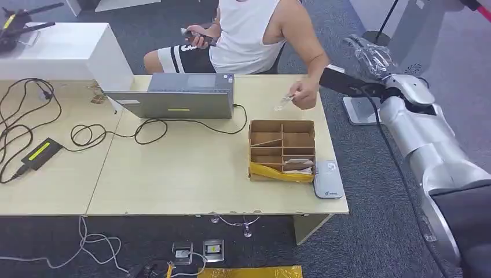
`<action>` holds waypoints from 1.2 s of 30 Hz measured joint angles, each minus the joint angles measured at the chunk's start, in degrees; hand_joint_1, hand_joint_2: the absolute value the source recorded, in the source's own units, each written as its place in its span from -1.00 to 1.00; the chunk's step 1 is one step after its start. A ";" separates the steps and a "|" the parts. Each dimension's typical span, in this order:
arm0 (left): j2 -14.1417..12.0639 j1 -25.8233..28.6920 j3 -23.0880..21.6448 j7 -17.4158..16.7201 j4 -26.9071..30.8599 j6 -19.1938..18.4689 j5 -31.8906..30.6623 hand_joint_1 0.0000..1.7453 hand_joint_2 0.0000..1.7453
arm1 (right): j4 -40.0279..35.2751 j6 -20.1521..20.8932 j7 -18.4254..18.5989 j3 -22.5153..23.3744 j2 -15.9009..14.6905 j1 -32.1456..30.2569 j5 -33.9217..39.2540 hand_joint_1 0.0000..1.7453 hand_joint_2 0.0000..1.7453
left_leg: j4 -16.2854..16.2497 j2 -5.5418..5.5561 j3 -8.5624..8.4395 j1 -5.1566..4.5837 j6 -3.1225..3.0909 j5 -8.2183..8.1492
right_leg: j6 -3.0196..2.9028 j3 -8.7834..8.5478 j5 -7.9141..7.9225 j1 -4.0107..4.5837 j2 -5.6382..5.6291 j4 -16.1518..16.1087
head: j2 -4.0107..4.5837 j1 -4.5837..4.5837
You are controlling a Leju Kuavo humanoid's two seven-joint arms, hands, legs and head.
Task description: Pass the card to the sensor for recognition and then transmit it.
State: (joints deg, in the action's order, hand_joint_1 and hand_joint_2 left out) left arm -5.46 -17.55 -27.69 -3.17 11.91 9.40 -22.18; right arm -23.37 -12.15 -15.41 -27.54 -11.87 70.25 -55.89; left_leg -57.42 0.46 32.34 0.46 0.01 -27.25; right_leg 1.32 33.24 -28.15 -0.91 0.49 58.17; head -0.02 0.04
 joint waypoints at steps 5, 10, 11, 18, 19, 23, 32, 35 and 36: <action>0.00 0.04 0.00 0.00 0.00 0.09 0.00 -1.00 -1.00 | 0.15 -0.20 -0.20 0.02 0.28 0.01 0.48 -1.00 1.00 | 0.00 0.00 0.01 0.00 0.00 0.00 | 0.00 0.00 0.00 0.00 0.02 0.00 | 0.00 0.00; 0.00 0.09 0.00 0.00 0.00 0.35 0.15 -1.00 -1.00 | 0.20 -2.00 -2.49 0.30 0.54 0.00 4.18 -1.00 1.00 | 0.00 0.00 0.01 0.00 0.00 0.00 | 0.00 0.00 0.00 0.00 0.00 0.00 | 0.00 0.00; 0.02 0.16 0.00 0.00 0.00 0.52 0.22 -1.00 -1.00 | 0.20 -2.73 -3.62 0.63 0.63 0.01 6.26 -1.00 1.00 | 0.00 0.00 0.00 0.00 0.00 0.00 | 0.00 0.00 0.00 0.00 0.00 0.00 | 0.00 0.00; 0.07 0.71 0.04 0.15 0.00 1.64 1.03 -1.00 -1.00 | -7.16 6.64 -8.94 4.24 1.51 -3.94 31.88 -1.00 1.00 | 0.00 -0.01 -0.12 0.02 0.00 0.00 | 0.00 -0.10 0.00 0.03 -0.01 0.00 | 0.00 0.02; 0.04 0.81 0.04 0.17 0.00 1.81 1.16 -1.00 -1.00 | -10.00 8.47 -7.45 4.50 1.49 -5.82 34.59 -1.00 1.00 | 0.01 -0.01 -0.15 0.02 0.01 -0.01 | 0.00 -0.12 0.00 0.03 -0.02 -0.01 | 0.00 0.00; -0.18 1.15 0.04 0.15 -0.02 2.01 1.73 -1.00 -1.00 | -22.79 11.43 -1.68 5.09 0.57 -13.70 39.43 -1.00 1.00 | 0.01 -0.05 -0.15 0.02 0.02 -0.02 | -0.01 -0.08 -0.01 0.02 -0.05 -0.01 | 0.00 -0.02; -0.94 1.65 0.46 0.17 -0.04 1.92 2.56 -1.00 -1.00 | -37.80 12.85 1.18 8.17 -1.33 -28.81 38.38 -1.00 1.00 | 0.01 -0.17 -0.24 0.08 0.05 -0.05 | -0.04 -0.18 -0.02 0.06 -0.13 -0.04 | 0.00 0.00; -1.03 1.93 0.50 0.17 -0.04 1.92 2.69 -1.00 -1.00 | -40.44 13.07 1.79 9.25 -1.46 -32.38 37.79 -1.00 1.00 | 0.01 -0.16 -0.23 0.08 0.05 -0.04 | -0.04 -0.18 -0.03 0.06 -0.12 -0.04 | 0.00 -0.02; -1.09 2.06 0.50 0.17 -0.04 1.92 2.71 -1.00 -1.00 | -41.42 13.07 2.03 9.40 -1.49 -33.73 37.66 -1.00 1.00 | 0.01 -0.16 -0.22 0.08 0.05 -0.04 | -0.04 -0.17 -0.03 0.07 -0.14 -0.04 | 0.00 0.00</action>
State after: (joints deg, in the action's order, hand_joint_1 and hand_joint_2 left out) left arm -6.56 -15.49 -27.19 -2.99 11.87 11.32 -19.47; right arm -64.79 0.92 -13.38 -18.14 -13.35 36.51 -18.23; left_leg -57.41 0.30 32.11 0.54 0.06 -27.29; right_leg 1.28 33.07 -28.18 -0.85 0.35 58.12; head -0.02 0.04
